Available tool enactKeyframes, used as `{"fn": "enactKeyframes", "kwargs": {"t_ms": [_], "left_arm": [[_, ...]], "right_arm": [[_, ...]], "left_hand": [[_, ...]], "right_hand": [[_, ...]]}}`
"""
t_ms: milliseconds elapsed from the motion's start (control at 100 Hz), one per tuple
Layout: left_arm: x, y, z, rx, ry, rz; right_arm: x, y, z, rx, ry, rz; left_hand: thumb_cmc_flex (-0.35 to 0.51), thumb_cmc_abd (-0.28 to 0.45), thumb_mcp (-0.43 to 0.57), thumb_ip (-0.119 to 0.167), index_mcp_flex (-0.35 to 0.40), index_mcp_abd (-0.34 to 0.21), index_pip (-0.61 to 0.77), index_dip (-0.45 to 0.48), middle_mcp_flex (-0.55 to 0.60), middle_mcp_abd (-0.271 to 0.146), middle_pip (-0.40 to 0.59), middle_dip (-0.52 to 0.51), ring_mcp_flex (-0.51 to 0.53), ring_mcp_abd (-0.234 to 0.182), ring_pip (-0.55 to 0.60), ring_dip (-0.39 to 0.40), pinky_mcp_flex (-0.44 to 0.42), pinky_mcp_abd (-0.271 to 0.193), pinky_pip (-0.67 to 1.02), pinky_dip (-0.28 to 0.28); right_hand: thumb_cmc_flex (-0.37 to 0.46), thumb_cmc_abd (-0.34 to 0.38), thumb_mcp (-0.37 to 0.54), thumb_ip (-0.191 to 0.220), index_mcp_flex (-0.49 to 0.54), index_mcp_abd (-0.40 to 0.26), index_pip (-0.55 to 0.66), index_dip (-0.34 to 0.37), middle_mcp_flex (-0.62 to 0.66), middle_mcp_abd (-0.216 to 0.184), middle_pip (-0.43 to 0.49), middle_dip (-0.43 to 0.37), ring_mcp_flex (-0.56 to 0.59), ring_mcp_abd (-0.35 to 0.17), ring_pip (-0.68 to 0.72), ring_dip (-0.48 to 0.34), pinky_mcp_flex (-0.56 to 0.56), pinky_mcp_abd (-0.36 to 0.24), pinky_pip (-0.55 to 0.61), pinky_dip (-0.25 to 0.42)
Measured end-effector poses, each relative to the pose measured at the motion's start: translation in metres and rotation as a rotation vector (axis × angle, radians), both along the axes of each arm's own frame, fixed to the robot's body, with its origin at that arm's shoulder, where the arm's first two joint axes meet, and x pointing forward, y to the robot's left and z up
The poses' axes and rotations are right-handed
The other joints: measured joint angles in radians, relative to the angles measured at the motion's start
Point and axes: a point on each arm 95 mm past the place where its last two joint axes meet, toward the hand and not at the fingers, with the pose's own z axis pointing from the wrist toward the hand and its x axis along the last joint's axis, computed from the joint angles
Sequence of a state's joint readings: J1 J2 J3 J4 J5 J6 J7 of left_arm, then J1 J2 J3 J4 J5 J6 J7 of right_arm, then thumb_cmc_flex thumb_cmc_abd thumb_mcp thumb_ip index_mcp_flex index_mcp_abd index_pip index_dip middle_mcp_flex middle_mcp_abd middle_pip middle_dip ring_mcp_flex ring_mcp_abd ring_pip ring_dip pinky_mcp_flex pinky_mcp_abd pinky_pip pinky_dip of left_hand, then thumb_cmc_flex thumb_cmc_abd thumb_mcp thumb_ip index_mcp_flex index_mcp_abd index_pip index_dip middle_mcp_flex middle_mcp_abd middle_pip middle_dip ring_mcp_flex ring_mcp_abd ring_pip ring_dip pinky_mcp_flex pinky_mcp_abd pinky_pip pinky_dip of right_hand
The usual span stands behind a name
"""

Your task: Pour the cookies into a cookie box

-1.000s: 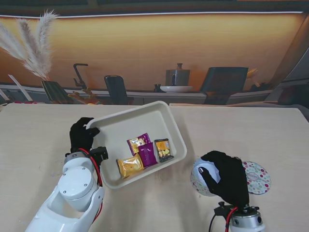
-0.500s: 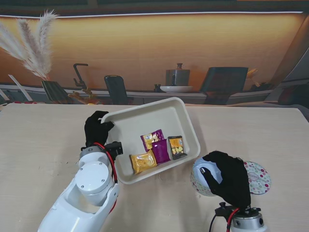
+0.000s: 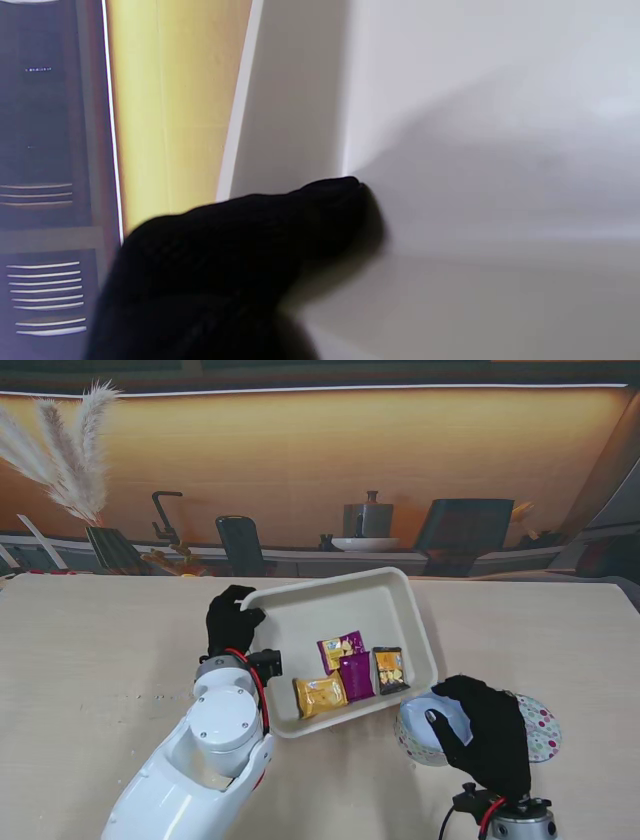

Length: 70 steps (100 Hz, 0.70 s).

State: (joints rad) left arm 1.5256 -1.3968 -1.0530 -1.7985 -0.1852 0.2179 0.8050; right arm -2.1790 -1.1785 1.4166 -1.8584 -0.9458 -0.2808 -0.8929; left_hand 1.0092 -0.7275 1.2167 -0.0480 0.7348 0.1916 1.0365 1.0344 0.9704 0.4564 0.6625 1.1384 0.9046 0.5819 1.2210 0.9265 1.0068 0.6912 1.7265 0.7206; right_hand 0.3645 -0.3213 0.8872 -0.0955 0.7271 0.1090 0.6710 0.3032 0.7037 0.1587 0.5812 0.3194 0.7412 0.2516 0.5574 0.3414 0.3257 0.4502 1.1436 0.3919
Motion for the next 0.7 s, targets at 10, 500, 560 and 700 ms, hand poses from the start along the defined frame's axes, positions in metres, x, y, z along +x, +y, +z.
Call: {"fn": "enactKeyframes", "kwargs": {"t_ms": [10, 500, 560, 700], "left_arm": [[0.0, -0.001, 0.0, 0.001, 0.0, -0.001], [0.009, -0.036, 0.004, 0.096, -0.068, -0.063], [0.01, -0.039, 0.005, 0.111, -0.078, -0.07], [0.013, -0.046, 0.009, 0.128, -0.088, -0.086]], "right_arm": [[0.0, 0.0, 0.0, 0.0, 0.0, 0.0], [-0.002, -0.002, 0.001, 0.017, -0.012, -0.009], [-0.003, -0.003, 0.001, 0.019, -0.015, -0.013], [-0.004, -0.004, 0.001, 0.023, -0.018, -0.018]], "left_hand": [[0.0, 0.0, 0.0, 0.0, 0.0, 0.0, 0.0, 0.0, 0.0, 0.0, 0.0, 0.0, 0.0, 0.0, 0.0, 0.0, 0.0, 0.0, 0.0, 0.0], [0.0, -0.001, 0.0, 0.0, 0.0, 0.0, 0.0, 0.0, 0.005, 0.001, 0.0, 0.0, 0.004, 0.0, 0.0, 0.0, 0.0, 0.0, 0.008, 0.0], [0.0, -0.001, 0.0, 0.0, 0.0, -0.001, 0.0, 0.0, 0.005, 0.001, 0.0, 0.0, 0.005, 0.0, 0.0, 0.0, 0.0, 0.0, 0.009, 0.0], [0.0, -0.001, 0.0, 0.0, 0.0, -0.001, 0.0, 0.0, 0.006, 0.001, 0.0, 0.0, 0.005, 0.0, 0.0, 0.0, 0.001, 0.0, 0.009, 0.0]], "right_hand": [[0.0, 0.0, 0.0, 0.0, 0.0, 0.0, 0.0, 0.0, 0.0, 0.0, 0.0, 0.0, 0.0, 0.0, 0.0, 0.0, 0.0, 0.0, 0.0, 0.0], [0.0, 0.0, 0.0, 0.0, 0.0, 0.0, 0.0, 0.0, 0.0, 0.0, 0.0, 0.0, 0.0, 0.0, 0.0, 0.0, 0.0, 0.0, 0.0, 0.0], [0.0, 0.0, 0.0, 0.0, 0.0, 0.0, 0.0, 0.0, 0.0, 0.0, 0.0, 0.0, 0.0, 0.0, 0.0, 0.0, -0.001, 0.0, 0.0, 0.0], [0.0, 0.0, 0.0, 0.0, 0.0, 0.0, 0.0, 0.0, 0.0, 0.0, 0.0, 0.0, 0.0, 0.0, 0.0, 0.0, -0.001, 0.0, 0.0, 0.0]]}}
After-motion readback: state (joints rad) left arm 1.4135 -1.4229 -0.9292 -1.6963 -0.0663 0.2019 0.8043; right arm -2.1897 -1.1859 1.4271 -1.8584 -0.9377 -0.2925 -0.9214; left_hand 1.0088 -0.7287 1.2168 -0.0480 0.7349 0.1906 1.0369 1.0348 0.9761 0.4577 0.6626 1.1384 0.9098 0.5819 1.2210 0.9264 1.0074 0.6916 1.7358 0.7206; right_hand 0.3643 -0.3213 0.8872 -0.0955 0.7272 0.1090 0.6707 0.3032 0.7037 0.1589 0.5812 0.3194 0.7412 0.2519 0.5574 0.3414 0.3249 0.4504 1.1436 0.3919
